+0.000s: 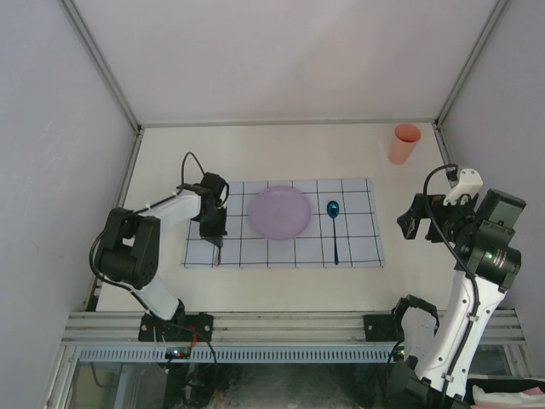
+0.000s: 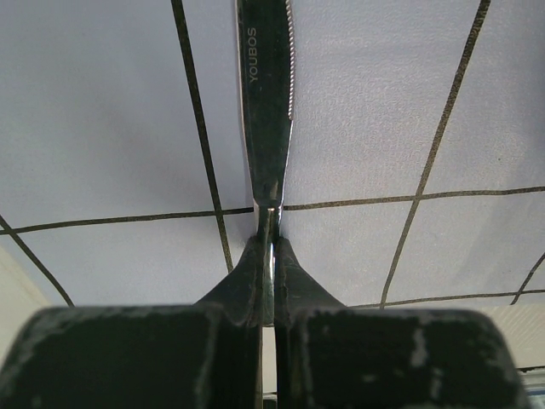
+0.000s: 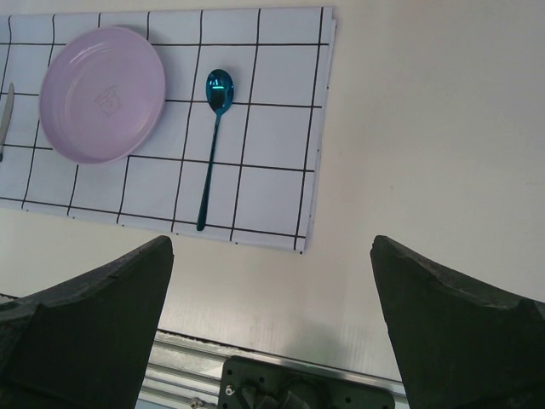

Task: Set the dinner table for one person
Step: Adjust the knife on the napkin.

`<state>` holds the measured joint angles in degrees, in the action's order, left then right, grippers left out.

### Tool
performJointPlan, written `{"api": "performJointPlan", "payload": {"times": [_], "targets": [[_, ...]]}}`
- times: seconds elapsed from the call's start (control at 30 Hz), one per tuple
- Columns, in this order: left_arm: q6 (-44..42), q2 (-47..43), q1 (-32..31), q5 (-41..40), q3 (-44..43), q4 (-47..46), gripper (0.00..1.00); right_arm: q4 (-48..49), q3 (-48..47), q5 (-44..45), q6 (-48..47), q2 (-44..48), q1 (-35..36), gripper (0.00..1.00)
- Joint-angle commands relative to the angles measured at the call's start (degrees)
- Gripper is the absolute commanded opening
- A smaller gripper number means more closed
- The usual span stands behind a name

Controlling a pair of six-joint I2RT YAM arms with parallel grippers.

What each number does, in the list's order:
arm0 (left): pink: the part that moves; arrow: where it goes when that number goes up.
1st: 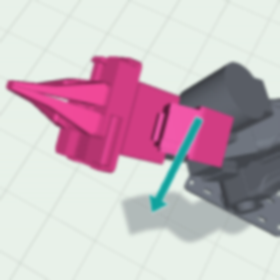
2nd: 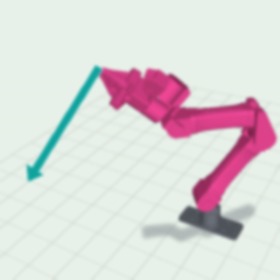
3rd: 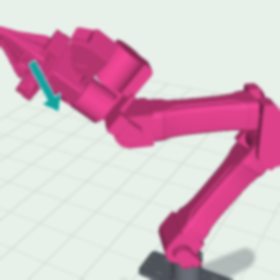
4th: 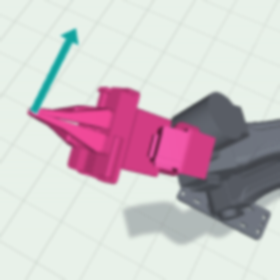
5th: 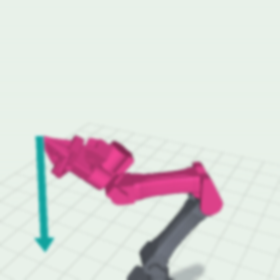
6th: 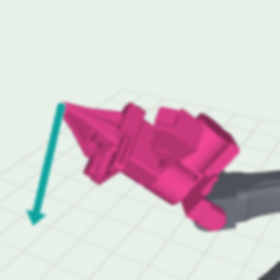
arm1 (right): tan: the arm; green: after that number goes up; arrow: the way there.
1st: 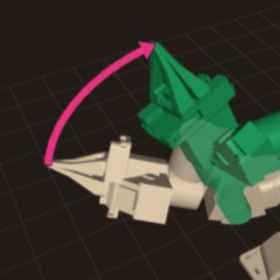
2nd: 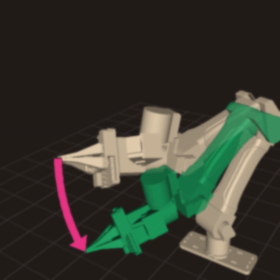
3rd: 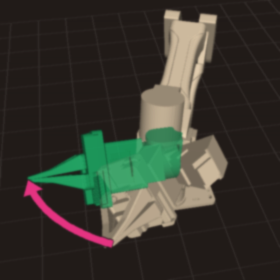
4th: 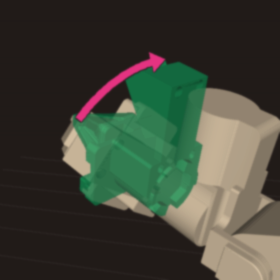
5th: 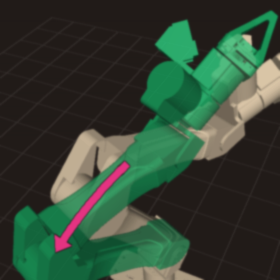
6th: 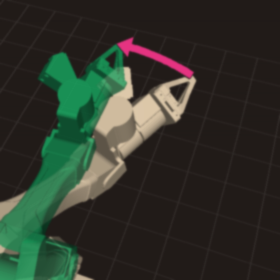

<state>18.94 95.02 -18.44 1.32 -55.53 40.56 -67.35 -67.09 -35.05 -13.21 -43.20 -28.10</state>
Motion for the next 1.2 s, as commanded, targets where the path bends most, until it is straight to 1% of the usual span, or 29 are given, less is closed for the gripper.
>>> {"api": "performJointPlan", "payload": {"times": [0.0, 0.6, 1.17], "targets": [[0.45, 1.88, 0.96, 0.2, -2.83, -2.12, 0.0, 1.75, -1.75, -1.02, -1.32, -0.39, -0.38, 1.0], [0.3, 4.68, 1.44, 1.31, -6.08, -0.8, 0.0, 2.52, -2.43, -0.85, -1.54, -1.71, -0.48, 1.0], [-0.21, 3.51, 1.56, 2.79, -6.88, -0.3, 0.0, 3.02, -2.43, -0.84, -1.6, -2.59, -0.57, 1.0]]}}
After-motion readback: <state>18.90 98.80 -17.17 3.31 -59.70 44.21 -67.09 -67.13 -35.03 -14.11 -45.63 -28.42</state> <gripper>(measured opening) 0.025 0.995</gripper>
